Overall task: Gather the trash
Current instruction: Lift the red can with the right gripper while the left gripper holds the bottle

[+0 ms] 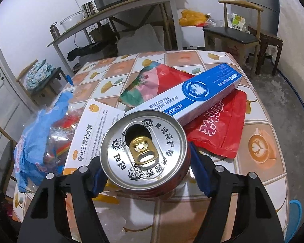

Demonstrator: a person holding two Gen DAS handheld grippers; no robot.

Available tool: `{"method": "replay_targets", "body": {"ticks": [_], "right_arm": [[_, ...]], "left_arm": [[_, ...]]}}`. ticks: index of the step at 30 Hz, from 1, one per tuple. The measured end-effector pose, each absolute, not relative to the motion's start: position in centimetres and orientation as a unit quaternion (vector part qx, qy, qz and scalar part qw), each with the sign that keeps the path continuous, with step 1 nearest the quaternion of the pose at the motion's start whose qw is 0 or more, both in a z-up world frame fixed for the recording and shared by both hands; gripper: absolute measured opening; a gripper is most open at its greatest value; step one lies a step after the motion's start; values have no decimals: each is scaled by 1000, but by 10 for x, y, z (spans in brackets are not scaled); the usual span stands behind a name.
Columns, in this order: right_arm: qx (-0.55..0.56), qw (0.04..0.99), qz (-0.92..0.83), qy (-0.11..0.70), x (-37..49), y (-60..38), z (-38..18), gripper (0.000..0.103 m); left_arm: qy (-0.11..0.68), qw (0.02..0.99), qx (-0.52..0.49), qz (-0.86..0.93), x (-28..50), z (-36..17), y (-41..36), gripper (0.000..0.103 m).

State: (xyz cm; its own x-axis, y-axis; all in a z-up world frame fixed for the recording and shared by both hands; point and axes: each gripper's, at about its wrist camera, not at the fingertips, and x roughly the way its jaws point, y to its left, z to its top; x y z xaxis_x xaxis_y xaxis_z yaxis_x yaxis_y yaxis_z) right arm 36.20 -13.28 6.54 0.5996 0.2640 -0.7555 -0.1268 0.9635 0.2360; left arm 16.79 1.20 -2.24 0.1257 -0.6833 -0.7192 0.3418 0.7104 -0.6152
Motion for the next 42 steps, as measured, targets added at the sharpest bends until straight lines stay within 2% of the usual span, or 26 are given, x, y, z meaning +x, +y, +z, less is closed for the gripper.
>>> {"method": "replay_targets", "body": {"ticks": [11,19,23,31,37,42], "right_arm": [[104,889,103,435,324,-160,67,68],[118,890,96,431,279,-185,68,68],[117,892,91,427,261,-188,68,68],[126,893,90,422,233,-188,68,68],[141,894,88,417,220,-193,69,68],[143,895,83,414,211,-196,69,68]], "left_arm": [[565,735,-144,-346,167,-17,4,57],[567,730,-136,-357,175,-13,-13,71],[568,729,-134,-358,179,-13,-17,73],[574,722,-153,-354,192,-19,-15,70],[575,725,-156,-345,190,-21,-10,56],[574,722,-173,-346,191,-24,-8,57]]}}
